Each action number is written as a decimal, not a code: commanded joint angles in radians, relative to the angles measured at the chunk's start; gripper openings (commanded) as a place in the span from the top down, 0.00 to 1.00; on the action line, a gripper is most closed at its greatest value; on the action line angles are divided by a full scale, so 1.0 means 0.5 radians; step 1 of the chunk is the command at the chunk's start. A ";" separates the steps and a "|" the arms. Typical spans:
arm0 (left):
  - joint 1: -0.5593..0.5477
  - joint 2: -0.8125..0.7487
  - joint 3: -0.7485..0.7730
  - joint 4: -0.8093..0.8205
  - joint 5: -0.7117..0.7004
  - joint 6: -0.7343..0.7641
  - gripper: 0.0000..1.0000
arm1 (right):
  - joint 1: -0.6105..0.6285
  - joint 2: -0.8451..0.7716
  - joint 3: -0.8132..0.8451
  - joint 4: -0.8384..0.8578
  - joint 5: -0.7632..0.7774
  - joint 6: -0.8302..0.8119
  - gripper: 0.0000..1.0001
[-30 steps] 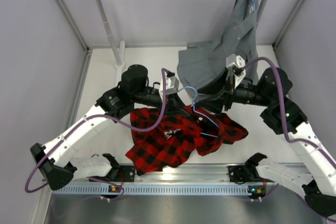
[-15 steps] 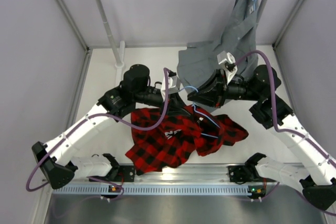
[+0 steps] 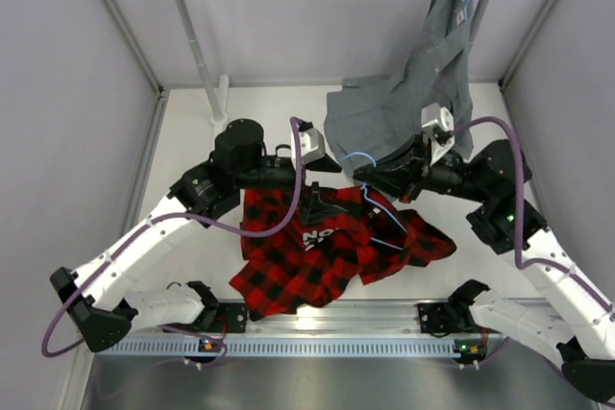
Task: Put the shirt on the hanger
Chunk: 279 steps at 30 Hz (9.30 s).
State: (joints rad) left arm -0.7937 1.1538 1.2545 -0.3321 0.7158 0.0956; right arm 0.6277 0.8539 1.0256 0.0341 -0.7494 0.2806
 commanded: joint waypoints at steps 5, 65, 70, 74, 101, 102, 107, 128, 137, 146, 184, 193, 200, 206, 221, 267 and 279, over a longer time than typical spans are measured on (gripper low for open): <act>0.001 -0.347 0.031 0.146 -0.789 0.002 0.02 | -0.123 -0.183 -0.048 0.031 0.134 -0.101 1.00; 0.434 -0.065 -0.644 0.845 -2.401 -0.829 1.00 | -0.157 -0.754 0.372 -1.139 0.784 -0.527 1.00; 0.431 -0.105 -0.619 0.903 -1.939 -0.777 1.00 | -0.157 -0.680 0.406 -1.127 0.726 -0.534 1.00; 0.431 -0.249 -0.693 1.105 -1.406 -0.734 1.00 | -0.157 -0.604 0.428 -1.096 0.738 -0.546 1.00; 0.418 -0.244 0.040 0.759 0.606 -0.290 0.02 | -0.157 -0.465 0.550 -1.010 0.643 -0.647 1.00; 0.412 -0.176 0.156 0.756 0.818 -0.253 0.02 | -0.157 -0.481 0.532 -1.007 0.631 -0.644 1.00; 0.400 0.269 0.457 0.744 1.387 -0.399 0.02 | -0.157 -0.560 0.477 -1.010 0.432 -0.693 1.00; 0.072 0.647 0.412 0.759 1.345 -0.424 0.05 | -0.160 -0.582 0.366 -1.016 0.137 -0.773 1.00; 0.035 0.727 0.341 0.686 1.158 -0.280 0.24 | -0.157 -0.564 0.360 -1.013 0.100 -0.770 1.00; 0.035 0.702 0.323 0.579 1.143 -0.152 1.00 | -0.157 -0.536 0.296 -0.983 0.155 -0.754 1.00; 0.498 0.570 0.338 0.324 1.897 0.110 1.00 | -0.154 -0.444 0.136 -1.643 0.401 -1.055 0.50; 0.498 0.515 0.338 0.324 1.912 0.110 1.00 | -0.157 -0.426 -0.032 -1.391 0.238 -1.064 0.68; 0.495 0.478 0.323 0.324 1.912 0.122 1.00 | -0.157 -0.432 -0.094 -1.311 0.422 -1.037 0.61; 0.498 0.435 0.310 0.321 1.909 0.146 1.00 | -0.157 -0.459 -0.118 -1.268 0.336 -1.012 1.00; 0.498 0.371 0.409 0.320 0.965 -0.010 0.02 | -0.154 -0.775 -0.164 -0.783 0.898 -0.447 1.00; 0.498 -1.203 -0.828 -0.606 -2.509 -0.845 0.02 | 0.435 1.912 2.382 -0.452 2.972 -0.319 1.00; 0.501 -1.295 -0.871 -0.606 -2.499 -0.829 0.02 | 0.346 2.048 2.374 -0.424 2.916 -0.392 1.00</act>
State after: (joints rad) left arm -0.5465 0.5190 0.8284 -0.6777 -0.5327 -0.3340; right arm 0.8062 1.9182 2.2337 -0.2565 0.7219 0.0963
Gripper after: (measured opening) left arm 0.983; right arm 0.035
